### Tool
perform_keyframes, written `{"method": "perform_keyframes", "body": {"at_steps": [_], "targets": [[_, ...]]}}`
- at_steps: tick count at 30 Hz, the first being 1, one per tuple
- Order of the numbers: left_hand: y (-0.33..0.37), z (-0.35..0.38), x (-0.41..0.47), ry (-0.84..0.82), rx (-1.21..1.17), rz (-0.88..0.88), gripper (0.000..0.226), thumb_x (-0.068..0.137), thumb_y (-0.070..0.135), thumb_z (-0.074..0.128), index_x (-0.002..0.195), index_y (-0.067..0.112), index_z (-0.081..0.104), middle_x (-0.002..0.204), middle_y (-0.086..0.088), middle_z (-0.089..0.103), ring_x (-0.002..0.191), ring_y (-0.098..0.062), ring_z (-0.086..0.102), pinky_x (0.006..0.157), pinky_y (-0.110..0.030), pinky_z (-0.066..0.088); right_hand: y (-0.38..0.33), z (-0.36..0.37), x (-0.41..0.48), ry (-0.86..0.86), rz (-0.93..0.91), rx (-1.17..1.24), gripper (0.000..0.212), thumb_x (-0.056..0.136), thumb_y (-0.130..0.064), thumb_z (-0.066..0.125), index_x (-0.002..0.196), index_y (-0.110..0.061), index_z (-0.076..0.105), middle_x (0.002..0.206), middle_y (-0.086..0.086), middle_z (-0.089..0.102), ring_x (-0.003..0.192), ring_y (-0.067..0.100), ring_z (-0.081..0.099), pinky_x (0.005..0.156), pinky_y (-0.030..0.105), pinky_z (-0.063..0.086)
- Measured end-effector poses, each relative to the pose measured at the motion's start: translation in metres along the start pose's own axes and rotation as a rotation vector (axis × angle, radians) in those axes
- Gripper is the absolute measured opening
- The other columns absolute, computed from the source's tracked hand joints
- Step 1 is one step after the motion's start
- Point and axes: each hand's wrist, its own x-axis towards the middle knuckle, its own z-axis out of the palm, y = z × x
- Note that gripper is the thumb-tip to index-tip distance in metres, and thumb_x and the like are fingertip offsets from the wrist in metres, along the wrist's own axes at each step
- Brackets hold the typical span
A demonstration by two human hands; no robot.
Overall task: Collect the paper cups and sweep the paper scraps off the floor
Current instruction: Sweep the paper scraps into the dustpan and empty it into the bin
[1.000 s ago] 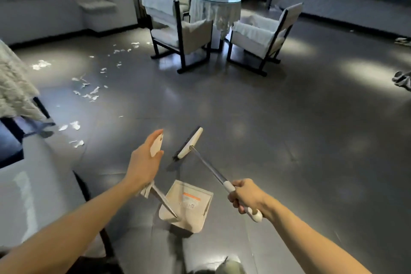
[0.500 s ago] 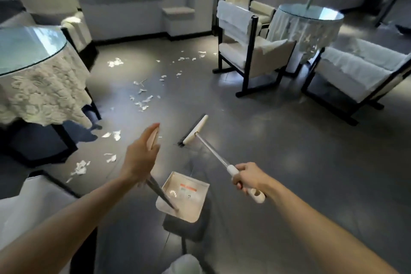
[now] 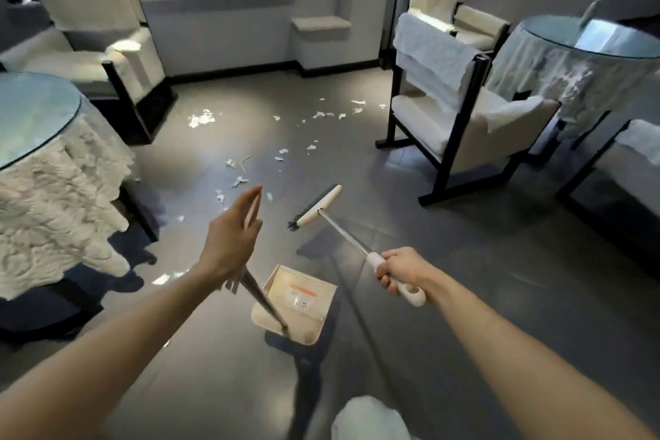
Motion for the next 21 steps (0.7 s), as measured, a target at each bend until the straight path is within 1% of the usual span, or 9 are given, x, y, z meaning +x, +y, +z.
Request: {"method": "perform_keyframes", "body": {"at_steps": [2,3,4,6,8,12,16,19,21], "targets": [[-0.002,0.007,0.064,0.001,0.031,0.004,0.054,0.093,0.011,0.056,0.141,0.029,0.04,0.139,-0.003,0.051,0.099,-0.038,0.062,0.089,-0.049,0.051,-0.041,-0.012,0.049,-0.008,-0.003,0.016,0.036,0.087,0.014,0.044,0.123,0.013,0.047,0.065,0.011,0.048,0.034,0.006,0.042,0.032,0.014,0.031],[-0.003,0.013,0.098,0.004,0.052,0.005,0.054,0.092,0.011,0.056,0.141,0.029,0.04,0.138,-0.002,0.051,0.097,-0.038,0.063,0.089,-0.048,0.05,-0.062,-0.018,0.075,-0.009,-0.008,0.016,0.034,0.087,0.014,0.043,0.12,0.012,0.051,0.064,0.01,0.047,0.034,0.007,0.041,0.032,0.014,0.031],[-0.006,0.019,0.132,0.008,0.064,0.001,0.053,0.092,0.011,0.056,0.14,0.028,0.041,0.137,-0.002,0.053,0.092,-0.038,0.064,0.087,-0.046,0.05,-0.084,-0.023,0.103,-0.018,-0.01,0.008,0.03,0.087,0.015,0.043,0.114,0.007,0.055,0.064,0.01,0.046,0.035,0.007,0.041,0.032,0.013,0.031],[-0.012,0.036,0.204,0.022,0.053,0.0,0.054,0.092,0.01,0.057,0.139,0.029,0.042,0.135,-0.001,0.054,0.084,-0.036,0.064,0.083,-0.043,0.052,-0.13,-0.035,0.161,-0.041,-0.009,0.005,0.021,0.087,0.015,0.044,0.096,-0.002,0.054,0.064,0.009,0.045,0.038,0.008,0.04,0.031,0.013,0.03],[-0.016,0.052,0.28,0.029,0.055,-0.003,0.054,0.092,0.01,0.057,0.14,0.03,0.041,0.136,0.0,0.053,0.086,-0.033,0.064,0.083,-0.039,0.051,-0.177,-0.05,0.223,-0.042,0.003,0.02,0.019,0.088,0.014,0.043,0.087,-0.002,0.051,0.062,0.008,0.046,0.04,0.008,0.04,0.031,0.013,0.031],[-0.013,0.073,0.428,0.036,0.047,-0.027,0.054,0.092,0.01,0.056,0.14,0.029,0.041,0.135,0.0,0.054,0.096,-0.035,0.062,0.087,-0.042,0.05,-0.28,-0.081,0.329,-0.061,0.018,-0.008,0.019,0.088,0.012,0.042,0.094,-0.001,0.053,0.06,0.007,0.047,0.032,0.005,0.041,0.032,0.012,0.032],[-0.012,0.078,0.56,0.087,0.011,-0.042,0.055,0.091,0.009,0.057,0.138,0.031,0.042,0.131,0.0,0.057,0.072,-0.026,0.06,0.074,-0.034,0.05,-0.384,-0.107,0.428,-0.06,0.013,-0.003,0.022,0.087,0.014,0.043,0.102,0.001,0.054,0.063,0.009,0.049,0.031,0.005,0.042,0.032,0.013,0.033],[-0.017,0.086,0.659,0.129,0.04,-0.033,0.053,0.09,0.011,0.058,0.137,0.031,0.043,0.123,-0.003,0.06,0.075,-0.026,0.061,0.073,-0.03,0.048,-0.445,-0.123,0.504,-0.049,0.013,0.007,0.019,0.085,0.014,0.043,0.095,0.002,0.054,0.062,0.009,0.05,0.033,0.007,0.043,0.033,0.014,0.033],[-0.022,0.096,0.73,0.126,-0.01,-0.04,0.053,0.091,0.011,0.057,0.137,0.032,0.044,0.117,-0.001,0.058,0.067,-0.023,0.061,0.062,-0.028,0.05,-0.482,-0.132,0.557,-0.044,0.014,0.01,0.017,0.085,0.014,0.043,0.089,0.002,0.055,0.061,0.01,0.051,0.033,0.007,0.044,0.033,0.014,0.033]]}}
